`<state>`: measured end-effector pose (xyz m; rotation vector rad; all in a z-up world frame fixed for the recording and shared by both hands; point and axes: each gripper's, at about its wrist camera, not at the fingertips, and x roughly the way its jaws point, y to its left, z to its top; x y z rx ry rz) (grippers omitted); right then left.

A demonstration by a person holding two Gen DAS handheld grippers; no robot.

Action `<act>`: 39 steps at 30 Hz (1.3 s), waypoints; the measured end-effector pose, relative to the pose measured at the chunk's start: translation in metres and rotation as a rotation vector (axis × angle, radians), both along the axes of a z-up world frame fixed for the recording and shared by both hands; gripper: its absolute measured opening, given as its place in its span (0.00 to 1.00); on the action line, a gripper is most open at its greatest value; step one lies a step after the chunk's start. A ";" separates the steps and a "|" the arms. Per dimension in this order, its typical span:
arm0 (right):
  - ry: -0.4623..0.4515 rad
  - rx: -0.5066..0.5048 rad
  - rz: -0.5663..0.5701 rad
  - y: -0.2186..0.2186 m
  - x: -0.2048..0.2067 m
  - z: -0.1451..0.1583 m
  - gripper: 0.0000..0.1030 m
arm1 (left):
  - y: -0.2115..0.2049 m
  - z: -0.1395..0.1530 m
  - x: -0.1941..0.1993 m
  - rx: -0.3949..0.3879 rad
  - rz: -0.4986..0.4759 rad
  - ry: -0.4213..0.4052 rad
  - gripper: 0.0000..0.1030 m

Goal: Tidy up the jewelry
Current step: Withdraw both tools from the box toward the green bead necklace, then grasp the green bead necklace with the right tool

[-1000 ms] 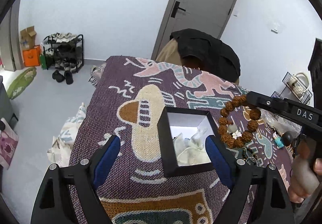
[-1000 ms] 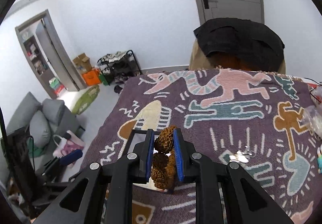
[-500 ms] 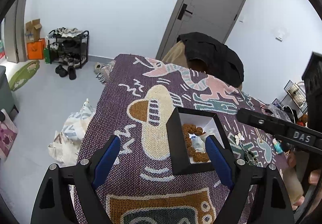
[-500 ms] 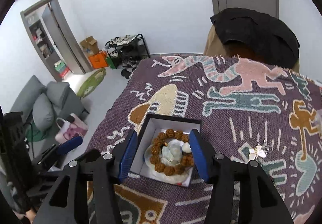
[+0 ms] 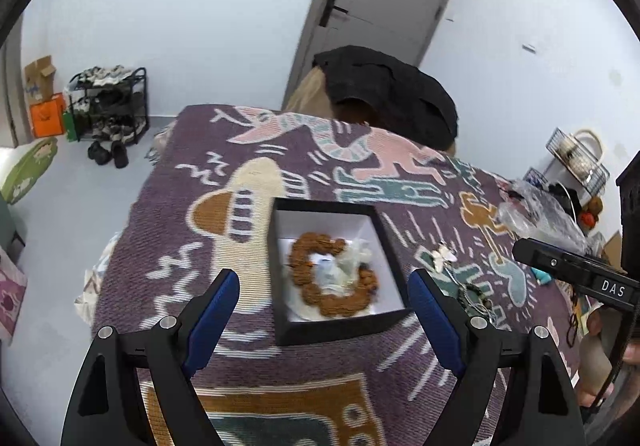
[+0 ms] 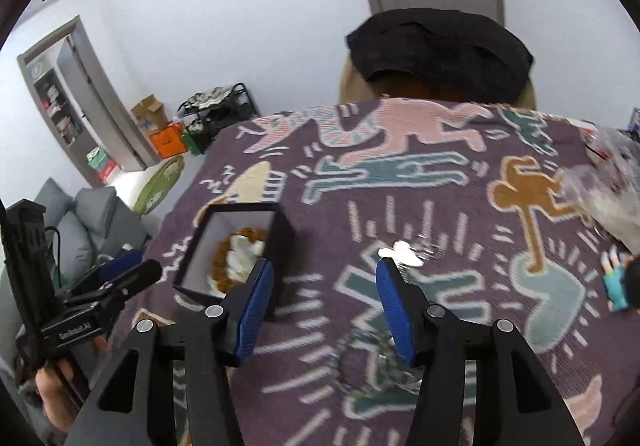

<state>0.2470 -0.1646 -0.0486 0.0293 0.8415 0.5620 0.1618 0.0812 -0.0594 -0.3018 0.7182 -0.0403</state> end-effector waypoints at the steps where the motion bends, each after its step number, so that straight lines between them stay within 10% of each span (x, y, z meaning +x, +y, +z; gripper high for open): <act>1: 0.001 0.000 -0.007 -0.005 0.000 -0.001 0.52 | -0.006 0.000 0.001 0.006 -0.011 0.000 0.84; 15: 0.025 -0.005 -0.079 -0.062 -0.010 -0.039 0.51 | -0.074 -0.002 0.000 0.053 -0.142 -0.004 0.69; 19: 0.077 0.005 -0.085 -0.070 -0.005 -0.060 0.25 | -0.090 -0.008 0.001 0.056 -0.175 0.016 0.55; 24: 0.104 0.010 -0.076 -0.069 0.002 -0.073 0.18 | -0.108 -0.018 0.002 0.060 -0.195 0.036 0.37; 39: 0.121 -0.105 0.010 -0.051 0.020 -0.097 0.16 | -0.133 -0.053 0.016 0.053 -0.189 0.132 0.31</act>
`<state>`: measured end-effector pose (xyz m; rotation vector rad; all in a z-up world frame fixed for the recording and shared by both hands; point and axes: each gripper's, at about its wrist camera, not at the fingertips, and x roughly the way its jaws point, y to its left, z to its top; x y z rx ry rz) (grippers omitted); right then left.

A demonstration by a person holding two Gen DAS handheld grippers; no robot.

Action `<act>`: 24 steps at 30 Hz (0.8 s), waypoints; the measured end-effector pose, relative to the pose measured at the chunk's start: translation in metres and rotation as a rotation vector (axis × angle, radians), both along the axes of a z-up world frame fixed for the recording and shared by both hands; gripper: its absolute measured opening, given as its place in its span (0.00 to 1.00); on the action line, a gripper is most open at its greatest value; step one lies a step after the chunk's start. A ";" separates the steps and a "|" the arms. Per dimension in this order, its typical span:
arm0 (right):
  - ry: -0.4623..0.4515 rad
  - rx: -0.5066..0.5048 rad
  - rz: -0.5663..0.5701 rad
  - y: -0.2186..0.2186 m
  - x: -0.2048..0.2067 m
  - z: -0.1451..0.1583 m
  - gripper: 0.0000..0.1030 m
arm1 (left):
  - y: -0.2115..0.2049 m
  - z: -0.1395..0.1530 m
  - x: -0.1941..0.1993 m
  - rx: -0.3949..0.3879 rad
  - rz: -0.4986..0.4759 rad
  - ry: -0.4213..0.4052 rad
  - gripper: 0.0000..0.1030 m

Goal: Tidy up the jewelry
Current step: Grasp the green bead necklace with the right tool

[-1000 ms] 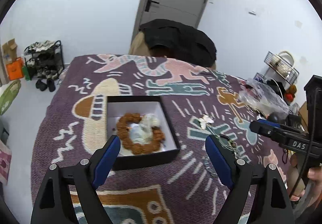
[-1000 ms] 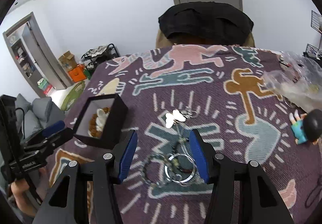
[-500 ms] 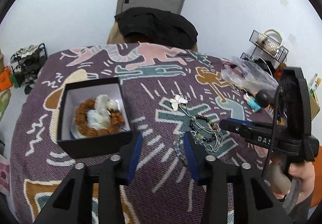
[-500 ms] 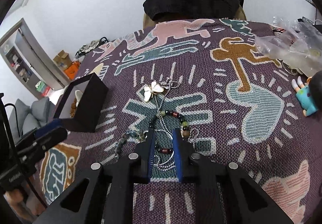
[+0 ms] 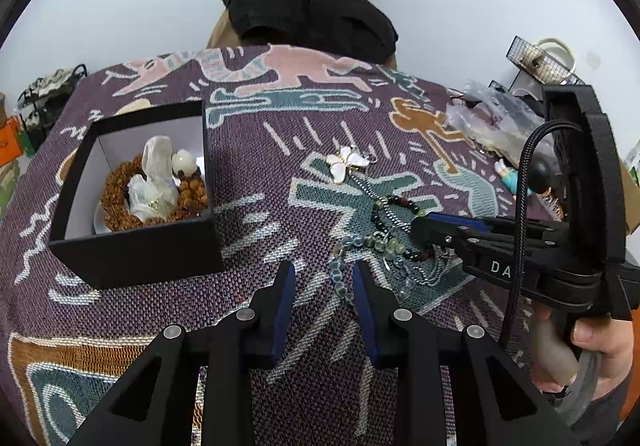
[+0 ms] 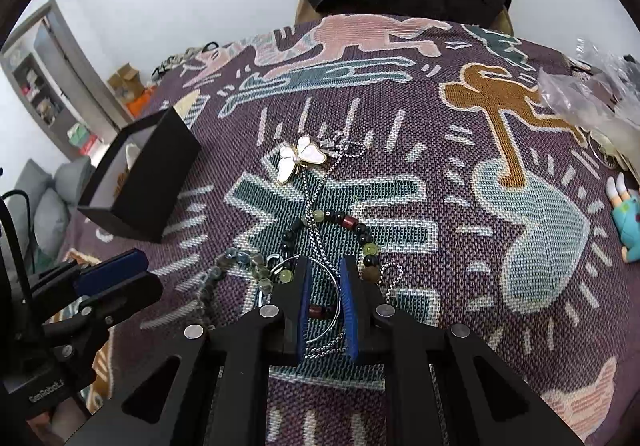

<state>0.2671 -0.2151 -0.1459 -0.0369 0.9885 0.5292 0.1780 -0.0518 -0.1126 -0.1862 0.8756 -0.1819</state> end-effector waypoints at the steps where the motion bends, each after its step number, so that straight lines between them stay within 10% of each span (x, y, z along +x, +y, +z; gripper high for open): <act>1: -0.002 -0.013 0.003 0.001 0.001 -0.001 0.16 | 0.000 -0.002 0.001 0.000 0.002 0.004 0.31; 11: -0.002 -0.077 0.025 0.006 0.003 -0.008 0.06 | 0.000 -0.012 0.007 -0.001 0.007 0.036 0.30; 24: -0.069 0.146 -0.059 -0.040 -0.026 0.028 0.03 | -0.017 -0.019 0.018 0.029 -0.014 0.069 0.31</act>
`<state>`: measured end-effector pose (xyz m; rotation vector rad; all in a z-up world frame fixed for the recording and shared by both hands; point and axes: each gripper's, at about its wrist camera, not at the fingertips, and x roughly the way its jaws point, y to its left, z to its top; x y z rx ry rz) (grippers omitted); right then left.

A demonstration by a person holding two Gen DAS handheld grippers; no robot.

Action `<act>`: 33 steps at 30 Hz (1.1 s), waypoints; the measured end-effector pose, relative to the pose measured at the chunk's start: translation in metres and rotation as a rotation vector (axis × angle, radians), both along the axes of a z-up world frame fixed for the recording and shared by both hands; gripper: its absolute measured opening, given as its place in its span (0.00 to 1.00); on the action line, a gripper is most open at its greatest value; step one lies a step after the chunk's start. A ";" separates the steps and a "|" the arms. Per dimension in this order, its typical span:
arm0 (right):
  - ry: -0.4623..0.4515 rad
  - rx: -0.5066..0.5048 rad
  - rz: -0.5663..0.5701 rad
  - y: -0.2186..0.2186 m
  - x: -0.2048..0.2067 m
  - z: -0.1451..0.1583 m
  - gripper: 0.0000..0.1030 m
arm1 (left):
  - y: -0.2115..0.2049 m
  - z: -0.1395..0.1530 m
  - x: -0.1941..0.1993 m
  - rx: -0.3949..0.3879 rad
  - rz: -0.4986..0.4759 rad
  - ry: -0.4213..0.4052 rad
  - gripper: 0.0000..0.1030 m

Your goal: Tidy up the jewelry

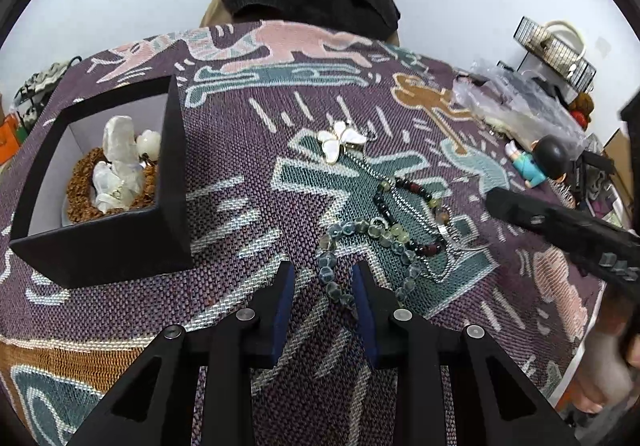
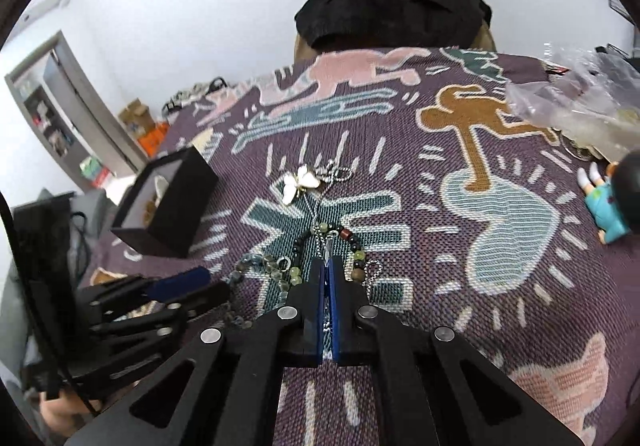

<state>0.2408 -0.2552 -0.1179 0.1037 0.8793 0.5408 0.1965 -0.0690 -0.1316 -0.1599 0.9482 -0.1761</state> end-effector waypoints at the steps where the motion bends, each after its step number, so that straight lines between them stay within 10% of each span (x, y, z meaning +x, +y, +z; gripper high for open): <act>1: -0.004 0.012 -0.009 -0.002 -0.001 0.002 0.03 | -0.001 -0.002 0.001 0.007 0.002 0.005 0.31; 10: -0.032 0.129 -0.072 -0.027 -0.024 0.010 0.03 | -0.017 -0.004 0.005 0.122 -0.008 -0.025 0.30; 13: -0.040 0.142 -0.083 -0.031 -0.030 0.011 0.03 | -0.027 -0.005 0.004 0.184 -0.048 -0.039 0.10; 33: -0.078 0.167 -0.054 -0.021 -0.045 0.031 0.03 | 0.016 0.085 -0.016 0.109 -0.010 -0.190 0.10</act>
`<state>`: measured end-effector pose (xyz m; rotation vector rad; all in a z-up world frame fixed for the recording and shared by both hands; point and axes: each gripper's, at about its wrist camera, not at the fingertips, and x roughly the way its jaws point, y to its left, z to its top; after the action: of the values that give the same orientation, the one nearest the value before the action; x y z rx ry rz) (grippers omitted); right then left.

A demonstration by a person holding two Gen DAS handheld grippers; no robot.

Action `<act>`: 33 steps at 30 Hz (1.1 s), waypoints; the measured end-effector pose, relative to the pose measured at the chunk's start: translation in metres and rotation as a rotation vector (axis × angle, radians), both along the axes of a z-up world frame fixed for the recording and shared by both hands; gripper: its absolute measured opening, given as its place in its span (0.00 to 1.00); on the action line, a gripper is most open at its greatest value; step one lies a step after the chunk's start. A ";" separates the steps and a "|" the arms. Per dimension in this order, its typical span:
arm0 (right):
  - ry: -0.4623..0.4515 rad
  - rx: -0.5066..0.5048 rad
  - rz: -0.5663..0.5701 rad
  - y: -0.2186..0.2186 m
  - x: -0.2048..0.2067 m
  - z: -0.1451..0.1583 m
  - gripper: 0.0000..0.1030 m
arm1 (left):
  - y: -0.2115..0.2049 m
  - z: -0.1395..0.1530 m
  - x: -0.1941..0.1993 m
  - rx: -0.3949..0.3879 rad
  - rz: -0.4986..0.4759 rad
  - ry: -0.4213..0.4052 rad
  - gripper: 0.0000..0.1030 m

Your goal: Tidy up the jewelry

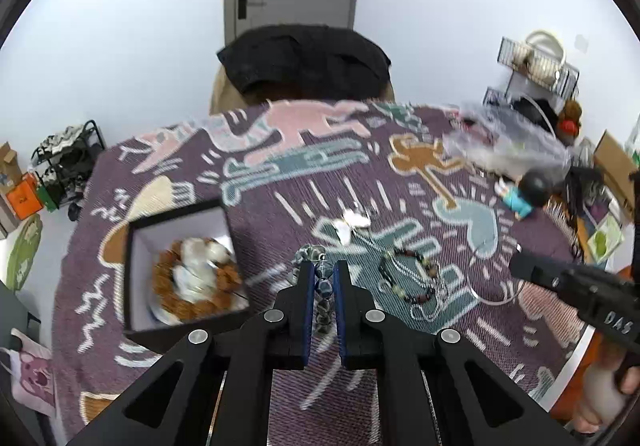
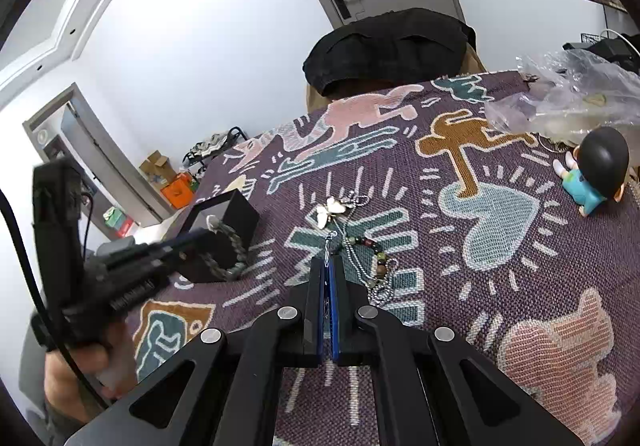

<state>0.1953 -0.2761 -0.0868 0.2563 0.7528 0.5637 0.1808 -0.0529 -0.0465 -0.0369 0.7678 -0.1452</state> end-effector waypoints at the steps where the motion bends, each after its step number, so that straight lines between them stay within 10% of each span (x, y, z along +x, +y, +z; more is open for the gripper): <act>1: -0.002 0.000 0.002 0.001 0.000 0.001 0.03 | 0.005 0.005 -0.001 -0.003 0.008 -0.010 0.09; 33: -0.013 -0.056 0.073 0.061 0.011 0.020 0.03 | 0.126 0.010 0.012 -0.127 0.213 -0.007 0.13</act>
<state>0.2063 -0.2151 -0.0671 0.1740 0.7666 0.6125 0.1929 0.0730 -0.0363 -0.2378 0.7423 0.0082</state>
